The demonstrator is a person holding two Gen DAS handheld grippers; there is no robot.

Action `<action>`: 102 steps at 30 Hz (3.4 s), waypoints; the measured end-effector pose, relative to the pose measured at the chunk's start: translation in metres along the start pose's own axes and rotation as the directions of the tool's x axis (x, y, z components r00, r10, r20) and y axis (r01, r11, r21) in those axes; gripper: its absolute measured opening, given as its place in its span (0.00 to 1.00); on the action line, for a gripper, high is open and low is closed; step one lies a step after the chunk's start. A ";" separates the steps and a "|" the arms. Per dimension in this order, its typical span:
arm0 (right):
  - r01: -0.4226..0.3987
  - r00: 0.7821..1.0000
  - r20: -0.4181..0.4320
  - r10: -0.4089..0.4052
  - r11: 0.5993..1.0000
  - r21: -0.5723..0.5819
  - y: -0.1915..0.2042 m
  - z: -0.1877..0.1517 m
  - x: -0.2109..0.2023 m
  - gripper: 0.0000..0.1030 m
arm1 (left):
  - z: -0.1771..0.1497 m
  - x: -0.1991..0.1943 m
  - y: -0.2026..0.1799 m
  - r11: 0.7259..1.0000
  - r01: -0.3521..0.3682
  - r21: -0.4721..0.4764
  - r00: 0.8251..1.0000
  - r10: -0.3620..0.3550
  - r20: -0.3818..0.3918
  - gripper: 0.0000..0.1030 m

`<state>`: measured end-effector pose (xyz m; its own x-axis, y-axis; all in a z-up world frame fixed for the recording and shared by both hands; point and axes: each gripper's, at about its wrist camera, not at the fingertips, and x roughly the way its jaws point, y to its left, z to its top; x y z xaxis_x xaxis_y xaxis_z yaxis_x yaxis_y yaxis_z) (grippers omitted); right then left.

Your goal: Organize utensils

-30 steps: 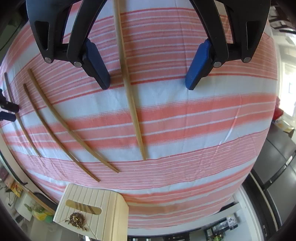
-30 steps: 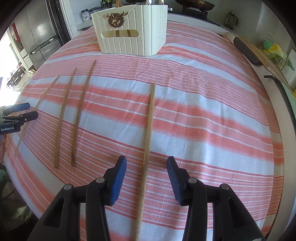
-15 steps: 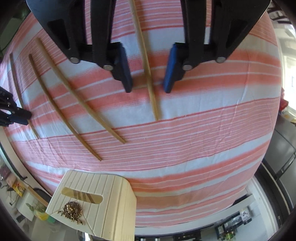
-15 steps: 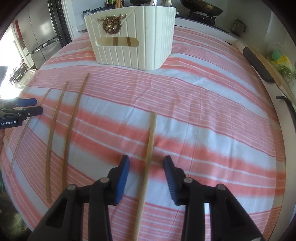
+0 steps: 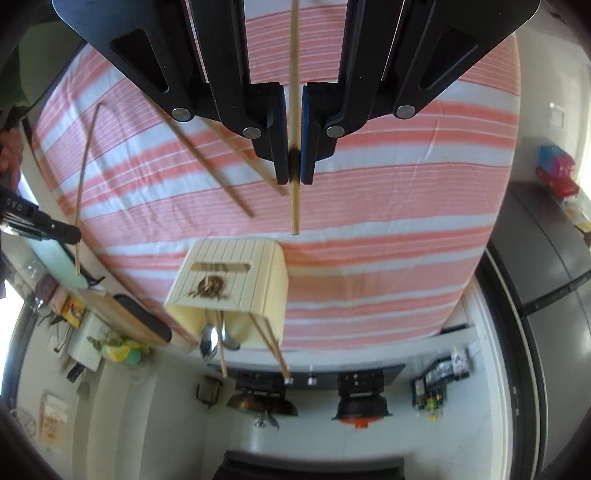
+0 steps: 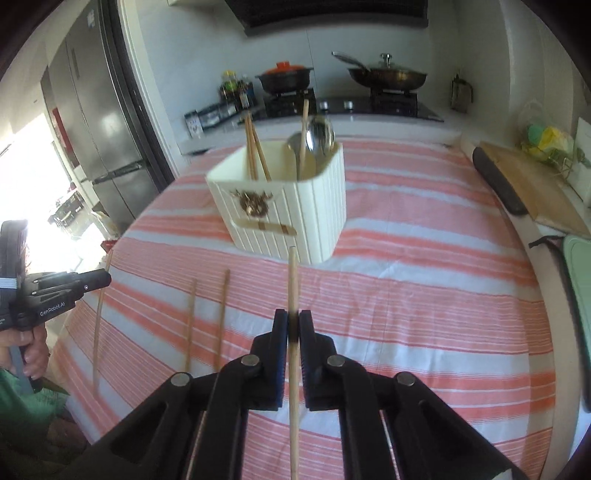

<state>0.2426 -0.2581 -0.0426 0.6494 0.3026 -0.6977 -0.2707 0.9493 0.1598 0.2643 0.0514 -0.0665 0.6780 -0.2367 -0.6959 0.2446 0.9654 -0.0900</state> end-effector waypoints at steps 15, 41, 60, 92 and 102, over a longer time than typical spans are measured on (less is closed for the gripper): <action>0.064 0.939 0.342 -0.033 0.995 -0.080 0.028 0.107 -0.065 0.06 | 0.127 -0.066 0.005 0.990 0.116 -0.084 0.937 -0.081 0.339 0.04; -0.005 1.000 -0.017 0.006 0.999 0.046 -0.022 0.189 0.122 0.16 | 0.206 0.151 -0.046 0.991 0.092 -0.097 0.995 -0.096 -0.037 0.48; -0.005 0.996 -0.087 0.005 1.000 0.002 0.007 -0.084 0.022 0.45 | -0.060 0.026 -0.018 0.984 -0.014 -0.177 0.990 -0.011 -0.140 0.88; 0.132 0.976 -0.169 -0.140 0.990 -0.055 0.024 -0.128 0.057 0.06 | -0.093 0.103 -0.096 0.989 -0.145 -0.024 0.982 0.141 -0.124 0.16; 0.192 0.961 -0.202 -0.189 0.981 -0.004 0.017 -0.154 0.026 0.06 | -0.113 0.075 -0.072 0.981 -0.032 0.193 0.983 0.066 -0.170 0.14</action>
<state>0.1458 -0.2474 -0.1661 0.5317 0.0946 -0.8417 -0.1443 0.9893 0.0201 0.2188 -0.0239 -0.1928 0.5648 -0.1509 -0.8113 0.3517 0.9334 0.0712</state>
